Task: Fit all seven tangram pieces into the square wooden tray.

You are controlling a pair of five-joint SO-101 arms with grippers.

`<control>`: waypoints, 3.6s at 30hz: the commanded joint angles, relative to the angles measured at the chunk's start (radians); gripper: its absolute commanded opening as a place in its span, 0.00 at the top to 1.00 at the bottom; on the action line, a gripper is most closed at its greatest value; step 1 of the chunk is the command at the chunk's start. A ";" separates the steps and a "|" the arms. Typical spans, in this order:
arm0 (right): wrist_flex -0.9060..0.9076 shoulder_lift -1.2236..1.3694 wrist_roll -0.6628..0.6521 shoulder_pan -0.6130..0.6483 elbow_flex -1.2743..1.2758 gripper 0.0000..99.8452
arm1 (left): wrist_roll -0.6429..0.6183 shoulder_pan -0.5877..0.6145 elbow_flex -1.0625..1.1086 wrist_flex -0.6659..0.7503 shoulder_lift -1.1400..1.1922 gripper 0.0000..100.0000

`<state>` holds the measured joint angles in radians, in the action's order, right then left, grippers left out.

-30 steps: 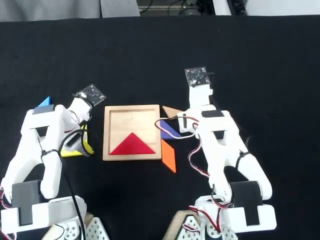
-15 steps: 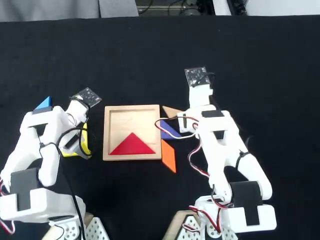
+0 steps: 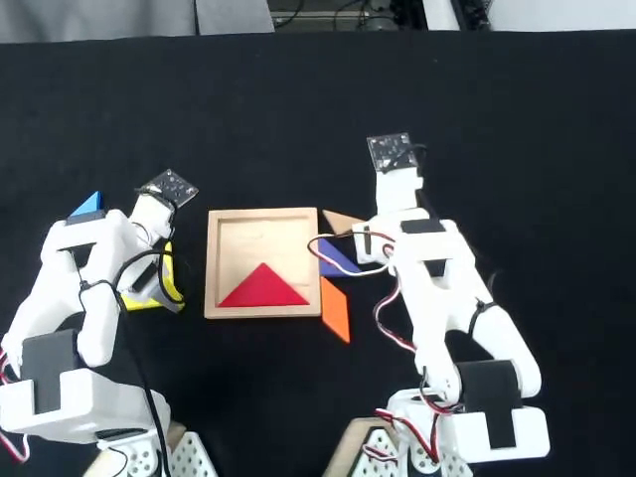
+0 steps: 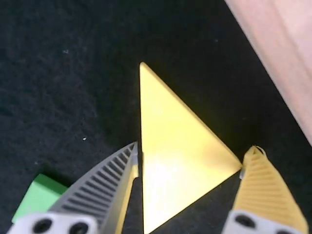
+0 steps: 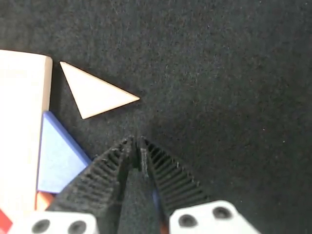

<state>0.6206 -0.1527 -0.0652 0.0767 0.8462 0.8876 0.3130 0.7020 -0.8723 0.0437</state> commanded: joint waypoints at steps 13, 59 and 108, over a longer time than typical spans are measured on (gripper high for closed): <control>-0.018 -0.048 -0.011 -0.005 -0.005 0.99 | 0.005 -0.019 -0.030 0.031 0.003 0.90; -0.018 -0.053 -0.005 -0.058 -0.008 0.99 | -0.997 -0.510 -0.108 -0.216 -0.376 0.91; -0.043 -0.048 -0.011 -0.052 -0.002 0.99 | -1.166 -0.420 -0.343 -0.190 0.077 0.81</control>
<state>0.5961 -0.1527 -0.0652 0.0292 0.8477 -0.3230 -0.1120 0.4074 -1.0717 0.1266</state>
